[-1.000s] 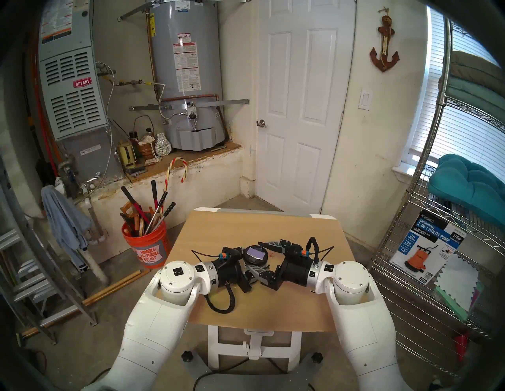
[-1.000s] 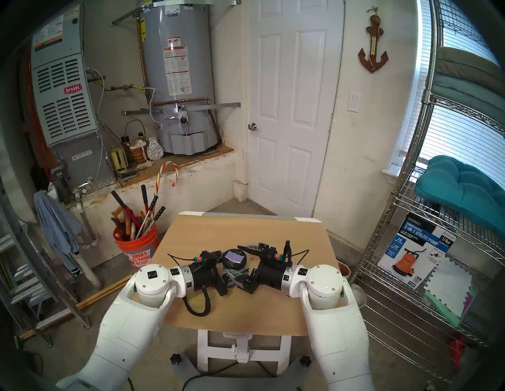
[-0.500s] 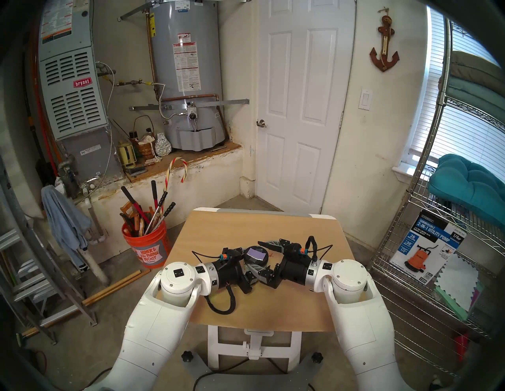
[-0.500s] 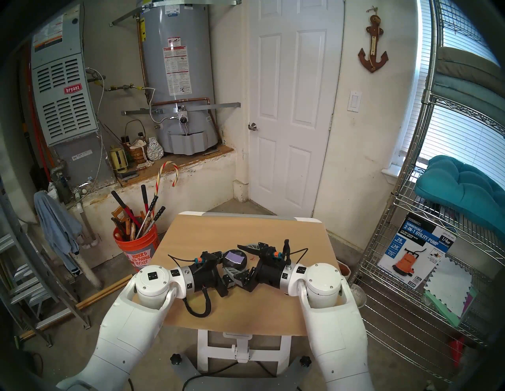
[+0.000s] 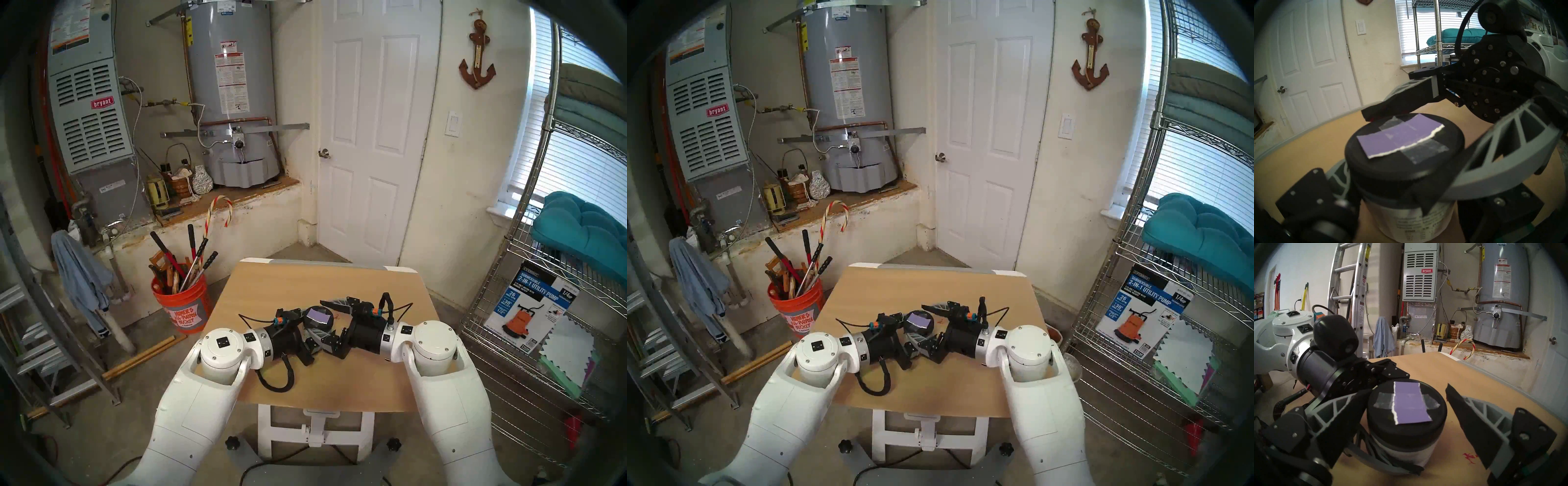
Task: Open paint jar
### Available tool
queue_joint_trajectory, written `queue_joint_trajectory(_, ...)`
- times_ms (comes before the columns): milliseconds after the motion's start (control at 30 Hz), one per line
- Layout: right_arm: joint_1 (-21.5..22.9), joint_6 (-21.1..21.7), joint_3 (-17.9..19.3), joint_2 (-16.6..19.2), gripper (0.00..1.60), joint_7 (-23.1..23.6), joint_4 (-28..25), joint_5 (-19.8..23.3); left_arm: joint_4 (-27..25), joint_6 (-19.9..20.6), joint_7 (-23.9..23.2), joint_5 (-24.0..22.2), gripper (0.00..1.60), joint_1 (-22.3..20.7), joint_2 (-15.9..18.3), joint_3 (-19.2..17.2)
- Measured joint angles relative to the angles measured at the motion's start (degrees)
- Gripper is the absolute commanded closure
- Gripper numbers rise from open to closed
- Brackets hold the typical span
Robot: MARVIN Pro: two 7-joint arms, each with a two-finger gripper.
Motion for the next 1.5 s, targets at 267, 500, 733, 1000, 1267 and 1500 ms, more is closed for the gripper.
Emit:
queue_joint_trajectory(267,0.1,-0.2,0.0,0.3,1.1,0.5,0.0,-0.2,0.1,-0.2,0.4,0.0,1.6,0.1,-0.3,-0.1)
queue_joint_trajectory(500,0.5,-0.4,0.0,0.4,1.39,0.8,0.4,-0.1,0.2,-0.2,0.4,-0.1,1.6,0.1,-0.3,-0.2)
queue_joint_trajectory(733,1.0,-1.1,-0.1,0.6,1.6,1.5,1.0,0.0,0.5,-0.6,-0.5,-0.3,1.6,-0.2,-0.2,-0.6)
queue_joint_trajectory(1000,2.0,-2.0,-0.8,1.0,1.6,2.8,1.9,0.3,1.6,-1.3,-4.0,-1.0,1.6,-1.4,1.0,-1.3)
queue_joint_trajectory(1267,2.8,-3.0,-1.5,1.8,1.6,4.1,2.1,0.3,4.6,-2.6,-8.5,-2.1,1.6,-3.9,1.8,-1.7)
queue_joint_trajectory(1500,2.9,-4.1,-2.5,2.3,1.6,6.9,1.5,1.3,8.1,-4.1,-10.6,-2.9,1.6,-6.7,1.9,-2.1)
